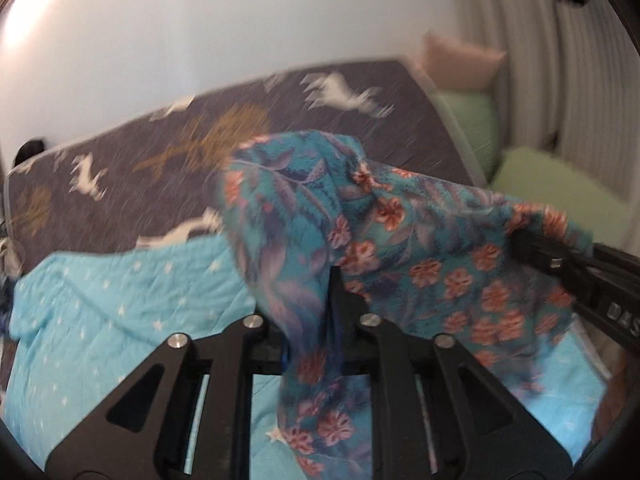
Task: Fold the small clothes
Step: 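Carry the shirt onto the navy folded garment and open both grippers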
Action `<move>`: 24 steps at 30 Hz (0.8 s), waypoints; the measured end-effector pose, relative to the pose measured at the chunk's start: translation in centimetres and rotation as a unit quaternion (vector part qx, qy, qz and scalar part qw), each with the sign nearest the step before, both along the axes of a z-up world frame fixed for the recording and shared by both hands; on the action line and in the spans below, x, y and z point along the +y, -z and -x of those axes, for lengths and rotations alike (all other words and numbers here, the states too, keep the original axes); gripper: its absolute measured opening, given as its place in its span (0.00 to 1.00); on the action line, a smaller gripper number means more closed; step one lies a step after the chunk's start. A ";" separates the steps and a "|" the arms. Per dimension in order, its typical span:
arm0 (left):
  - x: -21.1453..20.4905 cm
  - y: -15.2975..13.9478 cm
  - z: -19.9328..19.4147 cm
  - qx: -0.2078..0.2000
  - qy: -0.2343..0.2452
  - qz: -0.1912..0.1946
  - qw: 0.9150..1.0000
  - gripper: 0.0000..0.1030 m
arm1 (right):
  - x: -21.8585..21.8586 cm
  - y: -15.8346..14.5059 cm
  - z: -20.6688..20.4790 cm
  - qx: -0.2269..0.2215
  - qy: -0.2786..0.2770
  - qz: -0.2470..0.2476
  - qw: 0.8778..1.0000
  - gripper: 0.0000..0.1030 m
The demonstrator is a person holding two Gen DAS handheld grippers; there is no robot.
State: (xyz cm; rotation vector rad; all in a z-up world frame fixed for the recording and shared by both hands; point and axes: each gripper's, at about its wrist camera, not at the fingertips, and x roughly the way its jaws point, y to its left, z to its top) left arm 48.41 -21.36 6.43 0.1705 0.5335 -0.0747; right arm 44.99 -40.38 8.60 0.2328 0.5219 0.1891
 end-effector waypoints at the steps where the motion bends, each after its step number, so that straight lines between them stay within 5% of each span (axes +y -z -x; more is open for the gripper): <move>1: -0.1 2.5 -1.3 0.025 -0.017 -0.020 0.999 0.23 | 0.2 1.5 -1.2 0.005 0.015 0.015 1.000 0.23; 4: 0.0 9.5 -4.0 0.090 -0.052 -0.086 0.991 0.24 | 0.8 7.4 -3.8 0.050 0.077 0.088 0.992 0.35; 7: 3.1 11.5 -4.1 0.098 -0.057 0.045 0.992 0.23 | 0.4 12.3 -4.9 0.080 0.079 0.100 0.989 0.41; 9: 3.2 11.7 -4.2 0.101 -0.055 0.057 0.992 0.26 | -0.3 13.4 -4.2 0.064 0.105 0.081 0.989 0.51; 12: 2.5 10.2 -2.3 0.074 -0.042 0.021 0.996 0.30 | -1.7 13.4 -3.5 0.097 0.121 0.028 0.988 0.53; 16: 3.4 8.8 -0.8 0.065 -0.005 0.013 0.998 0.35 | -2.6 10.4 -0.3 0.094 0.140 0.026 0.985 0.53; 20: 4.9 6.4 6.6 0.042 0.043 0.033 0.998 0.63 | -2.5 7.0 7.0 0.056 0.108 0.046 0.991 0.53; 24: 5.0 4.4 17.1 0.019 0.083 0.035 0.996 0.76 | -0.7 4.8 17.1 0.045 0.088 0.079 0.992 0.60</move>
